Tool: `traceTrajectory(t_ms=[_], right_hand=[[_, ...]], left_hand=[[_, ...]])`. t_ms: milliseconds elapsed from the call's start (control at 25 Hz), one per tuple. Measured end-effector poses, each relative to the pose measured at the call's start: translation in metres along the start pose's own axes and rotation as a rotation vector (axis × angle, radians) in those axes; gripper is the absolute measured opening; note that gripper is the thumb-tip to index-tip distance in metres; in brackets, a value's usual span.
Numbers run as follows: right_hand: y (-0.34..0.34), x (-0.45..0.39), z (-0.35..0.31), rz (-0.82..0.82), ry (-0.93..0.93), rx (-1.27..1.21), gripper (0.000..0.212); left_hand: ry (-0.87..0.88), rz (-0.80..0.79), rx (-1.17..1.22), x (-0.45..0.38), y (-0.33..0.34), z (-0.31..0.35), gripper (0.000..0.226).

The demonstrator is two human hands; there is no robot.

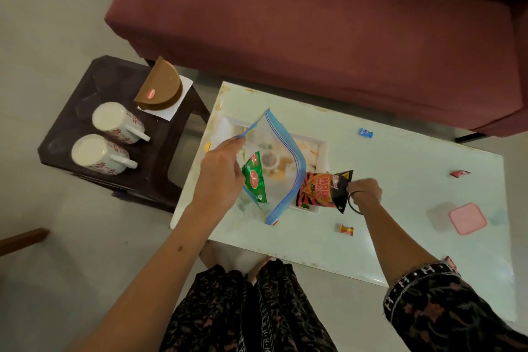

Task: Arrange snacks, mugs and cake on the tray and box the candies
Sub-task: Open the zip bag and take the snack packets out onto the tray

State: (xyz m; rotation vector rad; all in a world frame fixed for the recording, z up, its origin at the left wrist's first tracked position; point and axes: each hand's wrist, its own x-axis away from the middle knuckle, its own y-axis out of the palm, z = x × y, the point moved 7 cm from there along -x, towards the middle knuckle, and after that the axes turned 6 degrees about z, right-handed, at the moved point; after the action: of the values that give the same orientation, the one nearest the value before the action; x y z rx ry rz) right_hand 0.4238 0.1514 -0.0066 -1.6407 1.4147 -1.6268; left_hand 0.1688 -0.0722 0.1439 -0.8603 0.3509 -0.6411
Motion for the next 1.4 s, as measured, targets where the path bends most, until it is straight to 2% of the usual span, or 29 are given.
traceTrajectory(t_ms=[80, 160, 200, 240, 280, 360, 440, 520, 640, 840, 960, 1040, 1200, 1280, 1400], right_hand=[[-0.030, 0.022, -0.039, 0.121, -0.120, -0.155, 0.024], [-0.064, 0.062, -0.083, 0.198, -0.307, -0.501, 0.017], [-0.073, 0.084, -0.101, 0.177, -0.401, -0.657, 0.016], [-0.074, 0.108, -0.120, 0.096, -0.496, -0.701, 0.019], [-0.064, 0.129, -0.138, -0.026, -0.575, -0.637, 0.020], [-0.021, 0.160, -0.160, -0.253, -0.663, -0.196, 0.014], [0.020, 0.168, -0.159, -0.278, -0.625, 0.215, 0.029], [0.047, 0.167, -0.153, -0.288, -0.545, 0.301, 0.031], [0.065, 0.171, -0.149, -0.245, -0.500, 0.320, 0.032], [0.059, 0.196, -0.176, -0.169, -0.644, 0.326, 0.019], [0.003, 0.212, -0.197, -0.056, -0.711, 0.292, 0.025], [-0.059, 0.220, -0.206, 0.035, -0.732, 0.149, 0.029], [-0.189, 0.225, -0.198, 0.309, -0.799, -0.210, 0.020], [-0.213, 0.213, -0.188, 0.370, -0.807, -0.256, 0.016], [-0.186, 0.170, -0.174, 0.368, -0.724, -0.200, 0.017]], left_hand=[[0.009, -0.022, 0.015, 0.001, 0.001, 0.003, 0.046], [0.015, -0.037, 0.028, 0.000, 0.002, 0.006, 0.046], [0.010, -0.046, 0.031, -0.001, 0.002, 0.008, 0.046], [0.002, -0.059, 0.033, -0.001, 0.002, 0.010, 0.046], [0.000, -0.072, 0.035, -0.002, 0.002, 0.013, 0.046], [0.010, -0.083, 0.051, -0.002, -0.003, 0.017, 0.048], [0.035, -0.081, 0.067, -0.001, -0.009, 0.020, 0.051], [0.061, -0.080, 0.062, 0.001, -0.016, 0.021, 0.051], [0.090, -0.085, 0.060, 0.005, -0.024, 0.017, 0.049], [0.093, -0.085, 0.038, -0.002, -0.028, -0.001, 0.052], [0.093, -0.063, -0.034, -0.016, -0.026, -0.013, 0.051], [0.096, -0.041, -0.065, -0.027, -0.026, -0.018, 0.053], [0.063, 0.010, -0.098, -0.050, -0.031, -0.027, 0.056], [0.034, 0.034, -0.106, -0.058, -0.036, -0.035, 0.054], [-0.003, 0.062, -0.074, -0.065, -0.044, -0.044, 0.050]])
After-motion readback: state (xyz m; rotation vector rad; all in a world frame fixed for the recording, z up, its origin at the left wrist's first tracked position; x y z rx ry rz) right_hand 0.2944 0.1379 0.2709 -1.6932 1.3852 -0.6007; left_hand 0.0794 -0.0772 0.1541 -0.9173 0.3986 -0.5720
